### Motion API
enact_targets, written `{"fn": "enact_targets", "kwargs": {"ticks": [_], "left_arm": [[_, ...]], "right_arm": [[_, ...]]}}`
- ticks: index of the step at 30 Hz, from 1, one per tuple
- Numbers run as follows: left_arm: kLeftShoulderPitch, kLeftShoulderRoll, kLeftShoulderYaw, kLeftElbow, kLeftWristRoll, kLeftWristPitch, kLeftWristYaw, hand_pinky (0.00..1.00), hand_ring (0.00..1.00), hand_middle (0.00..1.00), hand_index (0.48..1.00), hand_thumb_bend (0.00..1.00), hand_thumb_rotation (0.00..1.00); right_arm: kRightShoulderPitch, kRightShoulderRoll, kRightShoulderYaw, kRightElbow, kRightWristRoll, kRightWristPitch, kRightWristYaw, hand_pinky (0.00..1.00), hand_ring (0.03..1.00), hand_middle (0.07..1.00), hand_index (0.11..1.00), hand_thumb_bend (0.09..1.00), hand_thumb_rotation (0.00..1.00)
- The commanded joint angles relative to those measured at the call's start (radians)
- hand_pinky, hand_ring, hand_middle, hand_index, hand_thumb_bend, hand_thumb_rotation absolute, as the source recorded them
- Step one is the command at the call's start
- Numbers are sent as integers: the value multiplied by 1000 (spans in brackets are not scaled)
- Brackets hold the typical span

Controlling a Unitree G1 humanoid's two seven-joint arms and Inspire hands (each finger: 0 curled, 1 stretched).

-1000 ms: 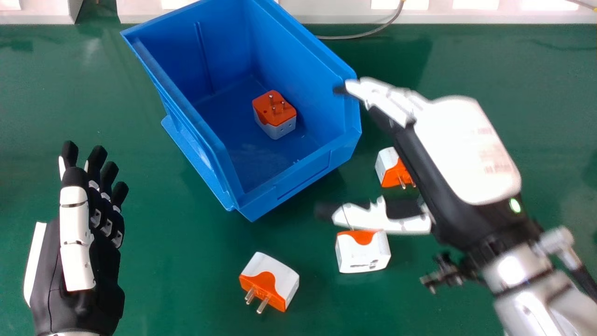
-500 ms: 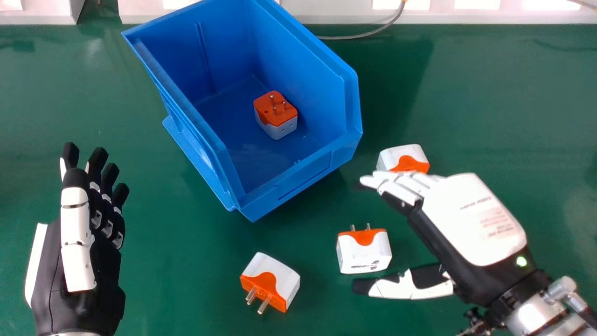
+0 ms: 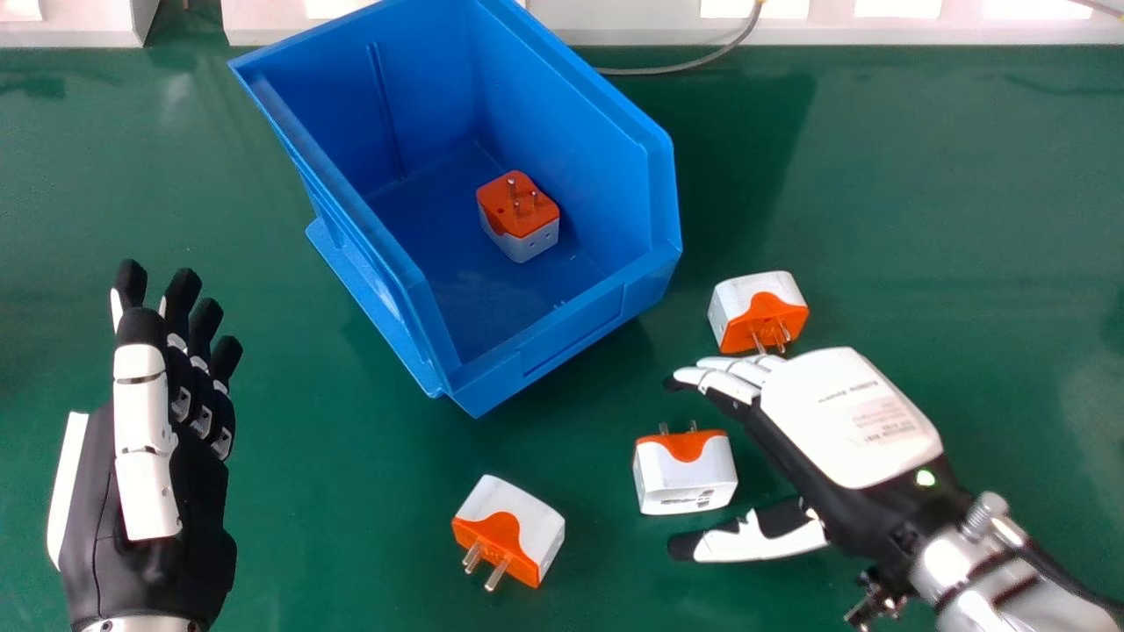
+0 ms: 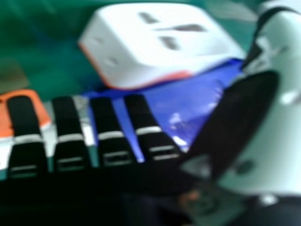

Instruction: Pick all objects and put in blue box

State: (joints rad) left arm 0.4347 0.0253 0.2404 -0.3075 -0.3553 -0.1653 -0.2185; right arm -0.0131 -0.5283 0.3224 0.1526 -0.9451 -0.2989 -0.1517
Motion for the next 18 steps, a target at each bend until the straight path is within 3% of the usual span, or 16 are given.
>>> {"fn": "enact_targets", "kwargs": {"ticks": [1, 10, 14, 18], "left_arm": [[0, 1, -1, -18, -3, -11, -1, 1000, 1000, 1000, 1000, 442, 983], [2, 1, -4, -18, 0, -16, -4, 1000, 1000, 1000, 1000, 449, 986], [6, 3, -4, -26, 11, -14, 4, 1000, 1000, 1000, 1000, 447, 995], [10, 2, -3, -39, 6, -9, 8, 1000, 1000, 1000, 1000, 437, 998]], "right_arm": [[-41, 12, 14, 24, 6, 7, -1, 677, 794, 832, 815, 631, 531], [-141, 29, 84, 130, -20, 56, 10, 691, 803, 835, 822, 630, 526], [-167, 26, 115, 148, -37, 79, 18, 691, 803, 836, 825, 623, 523], [-180, 18, 139, 171, -52, 72, -1, 678, 787, 820, 808, 592, 477]]}}
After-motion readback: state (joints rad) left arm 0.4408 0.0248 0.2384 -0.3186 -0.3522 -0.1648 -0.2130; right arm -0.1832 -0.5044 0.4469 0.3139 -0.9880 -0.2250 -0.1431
